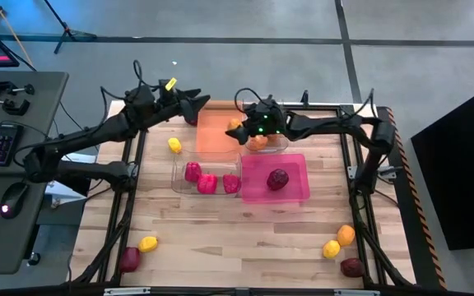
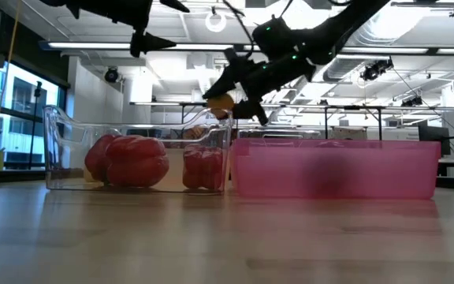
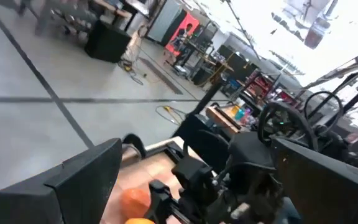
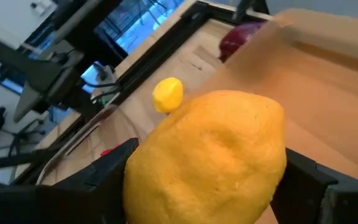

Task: Sort produce into baskets
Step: Put the lemon into the orange bin

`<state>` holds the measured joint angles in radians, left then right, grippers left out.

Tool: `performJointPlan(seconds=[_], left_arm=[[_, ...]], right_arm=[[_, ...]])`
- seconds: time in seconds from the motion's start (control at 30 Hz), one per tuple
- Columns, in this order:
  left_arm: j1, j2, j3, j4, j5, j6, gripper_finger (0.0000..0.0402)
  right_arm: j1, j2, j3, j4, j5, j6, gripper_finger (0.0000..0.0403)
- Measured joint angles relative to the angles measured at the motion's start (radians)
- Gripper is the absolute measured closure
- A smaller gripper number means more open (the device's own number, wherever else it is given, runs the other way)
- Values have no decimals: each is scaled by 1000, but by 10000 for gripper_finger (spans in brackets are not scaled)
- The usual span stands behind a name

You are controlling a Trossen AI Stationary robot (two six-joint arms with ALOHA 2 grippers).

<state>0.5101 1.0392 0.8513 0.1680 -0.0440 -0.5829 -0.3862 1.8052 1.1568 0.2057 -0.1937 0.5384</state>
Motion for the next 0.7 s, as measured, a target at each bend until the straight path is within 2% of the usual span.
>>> performJointPlan(seconds=[0.1, 0.23, 0.5, 0.6, 0.7], left_arm=[[16, -38, 0, -60, 32, 61, 5], [46, -112, 0, -231, 66, 127, 5], [101, -184, 0, -532, 47, 117, 5], [122, -174, 0, -580, 43, 122, 5], [144, -155, 0, -595, 35, 120, 5]], right_arm=[[0, 41, 30, -5, 25, 9, 125], [0, 63, 49, 2, 87, 46, 125], [1, 63, 49, 29, 100, 125, 122], [5, 63, 49, 42, 105, 137, 104], [8, 63, 49, 62, 111, 135, 63]])
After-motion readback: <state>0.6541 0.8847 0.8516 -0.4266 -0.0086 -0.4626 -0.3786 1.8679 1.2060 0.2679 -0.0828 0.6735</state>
